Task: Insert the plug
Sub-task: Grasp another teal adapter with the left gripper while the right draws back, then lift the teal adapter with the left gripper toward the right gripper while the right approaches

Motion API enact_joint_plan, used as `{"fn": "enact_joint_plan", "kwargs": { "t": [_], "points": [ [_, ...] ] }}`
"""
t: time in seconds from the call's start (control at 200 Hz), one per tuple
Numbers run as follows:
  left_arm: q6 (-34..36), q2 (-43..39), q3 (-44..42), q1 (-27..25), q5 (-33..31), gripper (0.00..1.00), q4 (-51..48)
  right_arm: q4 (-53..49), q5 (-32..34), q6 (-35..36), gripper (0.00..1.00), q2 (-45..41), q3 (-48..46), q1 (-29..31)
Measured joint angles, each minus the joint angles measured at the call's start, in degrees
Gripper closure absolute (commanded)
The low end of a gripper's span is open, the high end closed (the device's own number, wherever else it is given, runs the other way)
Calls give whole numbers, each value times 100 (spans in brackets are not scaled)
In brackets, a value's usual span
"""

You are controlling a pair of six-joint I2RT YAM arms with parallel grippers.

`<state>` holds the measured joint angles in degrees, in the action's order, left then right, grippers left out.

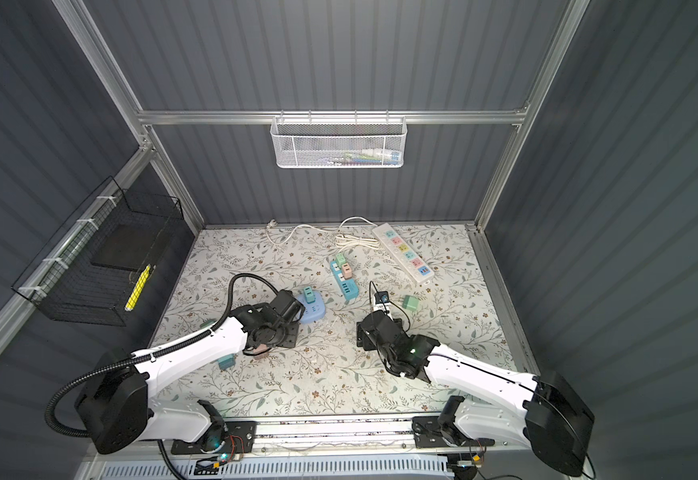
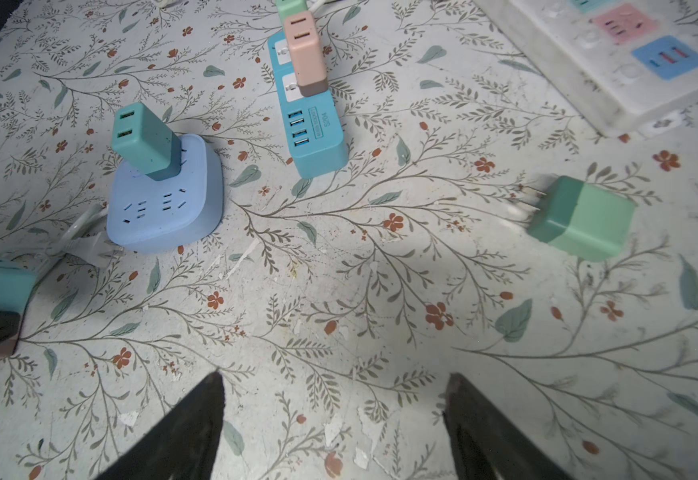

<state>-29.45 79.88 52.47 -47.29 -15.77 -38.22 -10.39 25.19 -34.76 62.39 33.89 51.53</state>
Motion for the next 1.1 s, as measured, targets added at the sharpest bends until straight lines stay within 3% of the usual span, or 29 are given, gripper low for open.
{"fn": "enact_joint_plan", "kwargs": {
  "t": [0.175,0.38,0.535,0.805,1.096],
  "points": [
    [85,391,396,-1012,-144,61,2,-234,160,-83,17,-457,-190,-107],
    [365,1185,575,-1692,-52,59,190,-535,203,-170,17,-927,-487,-326],
    [525,1694,573,-1751,229,54,365,-695,201,-214,17,-1056,-520,-415],
    [658,1904,592,-1749,330,32,461,-791,186,-212,16,-1005,-516,-420],
    [446,1847,599,-1751,313,37,442,-809,186,-212,16,-1001,-505,-424]
  ]
}}
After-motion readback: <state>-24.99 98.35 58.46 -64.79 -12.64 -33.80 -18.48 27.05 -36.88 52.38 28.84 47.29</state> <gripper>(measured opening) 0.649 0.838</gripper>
